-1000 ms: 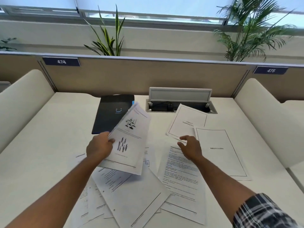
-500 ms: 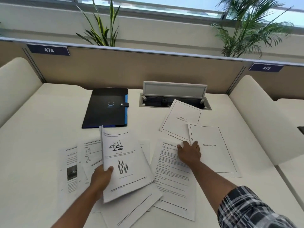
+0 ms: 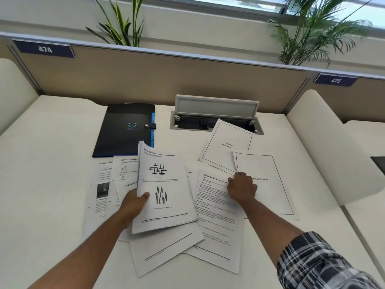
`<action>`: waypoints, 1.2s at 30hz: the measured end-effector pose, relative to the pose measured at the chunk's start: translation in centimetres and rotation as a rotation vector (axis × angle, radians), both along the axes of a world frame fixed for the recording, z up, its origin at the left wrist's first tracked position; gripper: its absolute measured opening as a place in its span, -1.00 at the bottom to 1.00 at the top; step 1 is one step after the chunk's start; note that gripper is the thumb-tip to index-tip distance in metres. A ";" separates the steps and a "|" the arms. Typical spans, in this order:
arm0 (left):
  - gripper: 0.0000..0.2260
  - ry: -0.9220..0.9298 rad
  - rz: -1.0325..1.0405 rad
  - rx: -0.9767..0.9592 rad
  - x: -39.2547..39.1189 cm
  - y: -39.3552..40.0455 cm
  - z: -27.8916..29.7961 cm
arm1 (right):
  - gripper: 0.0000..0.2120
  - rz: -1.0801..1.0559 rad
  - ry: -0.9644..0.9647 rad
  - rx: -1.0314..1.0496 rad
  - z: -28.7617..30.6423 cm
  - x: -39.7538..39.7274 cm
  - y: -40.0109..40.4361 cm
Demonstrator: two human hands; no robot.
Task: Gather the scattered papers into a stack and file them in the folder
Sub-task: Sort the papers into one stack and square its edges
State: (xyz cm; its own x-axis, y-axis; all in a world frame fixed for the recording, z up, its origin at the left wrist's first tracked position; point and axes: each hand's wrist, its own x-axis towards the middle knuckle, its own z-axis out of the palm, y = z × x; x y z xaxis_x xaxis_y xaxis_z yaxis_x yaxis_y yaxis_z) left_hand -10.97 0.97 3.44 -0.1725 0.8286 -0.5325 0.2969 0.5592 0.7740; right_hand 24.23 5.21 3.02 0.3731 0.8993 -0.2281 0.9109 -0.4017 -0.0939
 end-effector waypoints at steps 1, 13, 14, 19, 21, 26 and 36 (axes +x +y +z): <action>-0.66 -0.003 0.002 0.001 0.0 0.1 0.0 | -0.60 0.000 -0.004 0.013 0.0 0.1 0.1; -0.62 0.102 0.104 0.122 -1.1 -0.7 0.7 | -0.53 0.190 -0.067 0.335 2.4 -2.0 0.2; -0.62 0.095 0.129 0.130 -1.4 -0.7 0.9 | -0.52 0.230 -0.065 0.355 2.6 -2.6 0.2; -0.67 0.057 0.260 0.180 -3.4 -1.6 1.6 | -0.52 0.537 -0.096 0.389 2.9 -6.2 -0.7; -0.65 0.070 0.273 0.178 -4.8 -2.2 1.7 | -0.52 0.657 -0.095 0.370 2.9 -7.9 -1.3; -0.68 -0.010 0.330 0.188 -8.1 -4.2 1.3 | -0.60 0.835 -0.015 0.221 2.7 -12.7 -3.3; -0.73 -0.189 0.297 0.123 -12.4 -6.9 0.1 | -0.61 0.815 0.237 0.001 2.1 -20.0 -6.8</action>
